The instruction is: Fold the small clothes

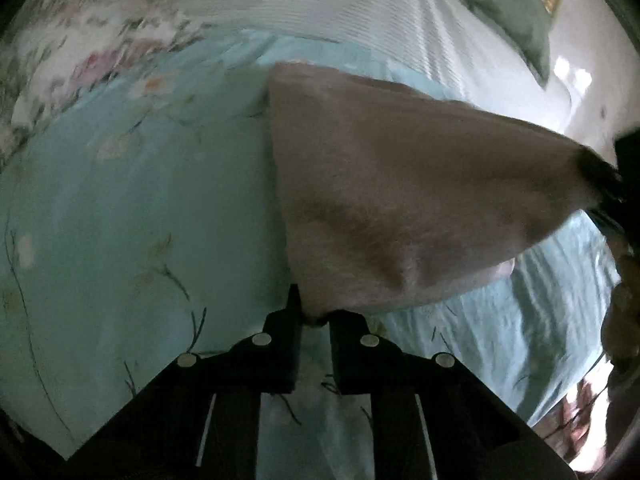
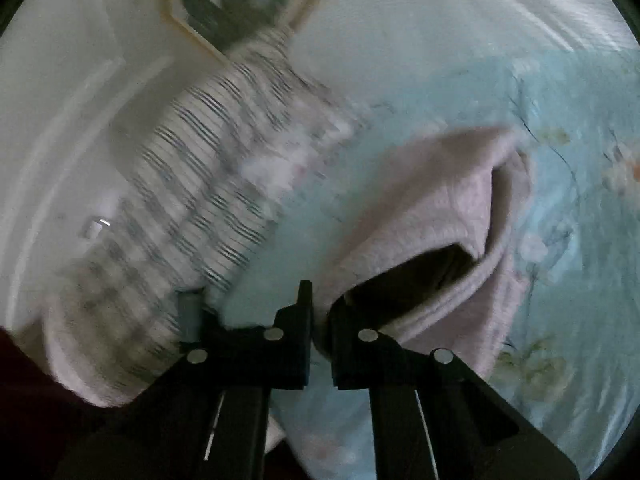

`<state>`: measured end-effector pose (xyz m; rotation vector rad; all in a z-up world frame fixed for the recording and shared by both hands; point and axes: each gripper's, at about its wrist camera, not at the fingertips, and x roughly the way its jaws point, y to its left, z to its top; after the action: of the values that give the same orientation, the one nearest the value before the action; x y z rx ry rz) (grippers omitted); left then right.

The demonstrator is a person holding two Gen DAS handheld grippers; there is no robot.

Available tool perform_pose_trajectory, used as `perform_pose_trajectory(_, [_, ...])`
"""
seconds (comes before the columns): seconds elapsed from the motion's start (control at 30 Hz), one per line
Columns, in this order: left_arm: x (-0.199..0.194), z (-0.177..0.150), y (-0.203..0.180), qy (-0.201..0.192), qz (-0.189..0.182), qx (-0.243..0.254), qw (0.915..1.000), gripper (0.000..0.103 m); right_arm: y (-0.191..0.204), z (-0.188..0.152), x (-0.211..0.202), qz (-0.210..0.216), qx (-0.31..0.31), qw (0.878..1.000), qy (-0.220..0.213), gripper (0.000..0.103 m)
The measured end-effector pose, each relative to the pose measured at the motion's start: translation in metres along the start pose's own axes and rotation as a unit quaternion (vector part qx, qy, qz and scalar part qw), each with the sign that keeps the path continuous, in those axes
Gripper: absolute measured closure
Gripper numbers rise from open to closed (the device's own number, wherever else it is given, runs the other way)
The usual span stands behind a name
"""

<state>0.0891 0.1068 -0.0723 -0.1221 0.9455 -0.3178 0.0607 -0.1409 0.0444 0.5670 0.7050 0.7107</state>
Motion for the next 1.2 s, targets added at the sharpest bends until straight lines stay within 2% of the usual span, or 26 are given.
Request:
perform_pose_trajectory(0.07, [0.005, 0.000, 0.011, 0.012, -0.017, -0.034, 0.9992, 0.092, -0.009, -0.008, 0.001, -0.026, 0.003, 1.000, 0.014, 0.095])
perform_pose_trajectory(0.13, [0.013, -0.002, 0.026, 0.030, -0.043, -0.084, 0.9951, 0.093, -0.031, -0.024, 0.014, -0.102, 0.016, 0.993, 0.050, 0.095])
perform_pose_trajectory(0.17, [0.015, -0.003, 0.031, 0.034, -0.054, -0.099, 0.9930, 0.093, -0.047, -0.035, 0.020, -0.145, 0.032, 0.986, 0.071, 0.095])
perform_pose_trajectory(0.23, [0.016, -0.004, 0.038, 0.041, -0.071, -0.121, 0.9892, 0.093, -0.063, -0.048, 0.024, -0.179, 0.048, 0.978, 0.090, 0.095])
perform_pose_trajectory(0.3, [0.014, -0.005, 0.035, 0.049, -0.065, -0.109, 0.9907, 0.093, -0.068, -0.056, 0.019, -0.177, 0.067, 0.978, 0.085, 0.093])
perform_pose_trajectory(0.37, [0.004, -0.006, 0.026, 0.054, -0.047, -0.067, 0.9952, 0.095, -0.064, -0.055, 0.009, -0.176, 0.071, 0.978, 0.085, 0.081])
perform_pose_trajectory(0.4, [-0.002, -0.004, 0.022, 0.052, -0.045, -0.050, 0.9964, 0.097, -0.062, -0.054, 0.005, -0.179, 0.070, 0.978, 0.082, 0.069])
perform_pose_trajectory(0.43, [-0.011, -0.003, 0.017, 0.047, -0.051, -0.029, 0.9972, 0.097, -0.059, -0.049, -0.003, -0.179, 0.069, 0.979, 0.074, 0.059])
perform_pose_trajectory(0.47, [-0.019, -0.001, 0.013, 0.038, -0.061, -0.013, 0.9973, 0.096, -0.056, -0.044, -0.010, -0.174, 0.071, 0.980, 0.062, 0.056])
perform_pose_trajectory(0.57, [-0.039, 0.004, -0.001, 0.009, -0.086, 0.021, 0.9960, 0.096, -0.060, -0.021, -0.026, -0.146, 0.088, 0.985, 0.016, 0.053])
perform_pose_trajectory(0.63, [-0.040, 0.011, -0.012, -0.003, -0.102, 0.038, 0.9940, 0.096, -0.069, 0.003, -0.021, -0.160, 0.096, 0.982, 0.000, 0.053])
perform_pose_trajectory(0.7, [-0.032, 0.019, -0.024, -0.005, -0.108, 0.057, 0.9925, 0.096, -0.084, 0.027, -0.005, -0.172, 0.107, 0.979, -0.007, 0.053])
perform_pose_trajectory(0.8, [-0.014, 0.027, -0.034, 0.003, -0.116, 0.078, 0.9902, 0.096, -0.114, 0.051, 0.020, -0.157, 0.155, 0.975, 0.000, 0.050])
perform_pose_trajectory(0.87, [-0.003, 0.026, -0.038, 0.013, -0.122, 0.087, 0.9886, 0.096, -0.133, 0.066, 0.042, -0.152, 0.179, 0.972, 0.010, 0.050])
perform_pose_trajectory(0.9, [0.002, 0.026, -0.039, 0.018, -0.122, 0.090, 0.9884, 0.096, -0.139, 0.073, 0.054, -0.141, 0.179, 0.974, 0.021, 0.067])
perform_pose_trajectory(0.93, [0.007, 0.028, -0.039, 0.022, -0.121, 0.089, 0.9884, 0.096, -0.137, 0.078, 0.062, -0.137, 0.171, 0.975, 0.025, 0.091])
perform_pose_trajectory(1.03, [0.028, 0.022, -0.037, 0.054, -0.107, 0.084, 0.9892, 0.096, -0.125, 0.094, 0.069, -0.138, 0.130, 0.982, 0.009, 0.091])
perform_pose_trajectory(1.13, [0.041, 0.019, -0.031, 0.068, -0.106, 0.070, 0.9896, 0.096, -0.141, 0.089, 0.079, -0.195, 0.132, 0.971, 0.036, 0.089])
perform_pose_trajectory(1.2, [0.040, 0.020, -0.029, 0.070, -0.112, 0.064, 0.9892, 0.096, -0.153, 0.077, 0.081, -0.200, 0.150, 0.967, 0.048, 0.085])
